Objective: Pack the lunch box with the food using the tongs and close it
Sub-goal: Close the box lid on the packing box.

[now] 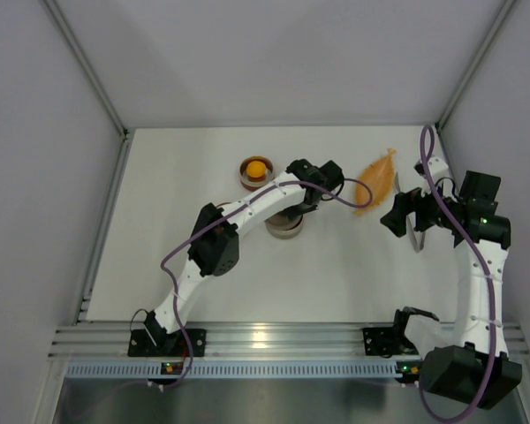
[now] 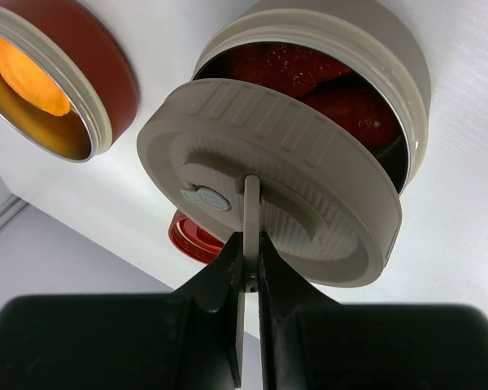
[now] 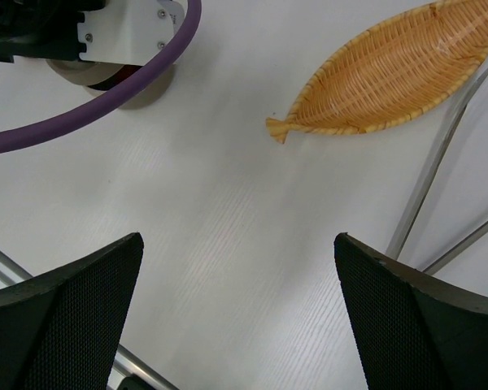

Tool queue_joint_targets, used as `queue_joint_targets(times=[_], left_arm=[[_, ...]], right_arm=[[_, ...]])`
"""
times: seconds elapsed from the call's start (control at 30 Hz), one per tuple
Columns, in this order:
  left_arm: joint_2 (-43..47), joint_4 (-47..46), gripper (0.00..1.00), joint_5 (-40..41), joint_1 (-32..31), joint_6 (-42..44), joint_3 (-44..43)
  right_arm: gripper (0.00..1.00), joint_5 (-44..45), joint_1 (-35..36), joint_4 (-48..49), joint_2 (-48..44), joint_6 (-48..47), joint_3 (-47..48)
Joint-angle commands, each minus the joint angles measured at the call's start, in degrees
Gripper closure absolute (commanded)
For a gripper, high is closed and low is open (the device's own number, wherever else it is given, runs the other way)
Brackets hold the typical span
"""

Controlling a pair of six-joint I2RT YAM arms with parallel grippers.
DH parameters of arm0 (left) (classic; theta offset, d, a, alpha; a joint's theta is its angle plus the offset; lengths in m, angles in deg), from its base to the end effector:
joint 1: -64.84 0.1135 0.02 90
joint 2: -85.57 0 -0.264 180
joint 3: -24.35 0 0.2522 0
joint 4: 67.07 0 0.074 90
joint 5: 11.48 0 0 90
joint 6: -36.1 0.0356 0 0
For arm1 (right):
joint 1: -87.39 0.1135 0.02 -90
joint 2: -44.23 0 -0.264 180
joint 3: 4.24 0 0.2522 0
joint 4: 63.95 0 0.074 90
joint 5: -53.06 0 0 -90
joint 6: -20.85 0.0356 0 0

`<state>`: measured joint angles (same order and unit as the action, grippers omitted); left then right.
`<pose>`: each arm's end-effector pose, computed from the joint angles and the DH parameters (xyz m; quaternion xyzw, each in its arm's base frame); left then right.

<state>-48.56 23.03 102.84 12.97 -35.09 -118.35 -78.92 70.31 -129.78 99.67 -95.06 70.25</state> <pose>0.3010 -0.3598 0.2353 0.5512 0.8043 0.1808 0.1290 0.1766 -0.0293 0.3400 -0.1984 0.8553 0.1839 0.4420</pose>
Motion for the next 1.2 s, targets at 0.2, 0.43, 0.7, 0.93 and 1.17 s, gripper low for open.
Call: queue_joint_targets(times=[0.2,0.43,0.7,0.93,1.17], left_arm=[[-0.70,6.37,0.89,2.14,-0.50,1.14,0.19],[-2.98,5.23,0.87,2.40,-0.77,1.58,-0.17],[-3.60,2.94,0.78,2.76,-0.94,2.20,-0.69],[-2.55,3.12,0.77,0.65,-1.30,1.94,-2.80],[0.17,2.15,0.77,-2.34,-1.38,0.71,-1.32]], right_arm=[[0.01,-2.15,-1.29,-1.19,-1.21,-1.69,0.79],[0.01,-2.58,-1.55,-1.10,-0.60,-1.69,0.44],[0.01,-2.67,-1.73,-1.01,-0.60,-2.12,0.18],[0.01,-3.20,-1.90,-0.84,-0.51,-1.86,-0.26],[0.01,-3.29,-1.99,-1.01,-0.95,-1.95,-0.17]])
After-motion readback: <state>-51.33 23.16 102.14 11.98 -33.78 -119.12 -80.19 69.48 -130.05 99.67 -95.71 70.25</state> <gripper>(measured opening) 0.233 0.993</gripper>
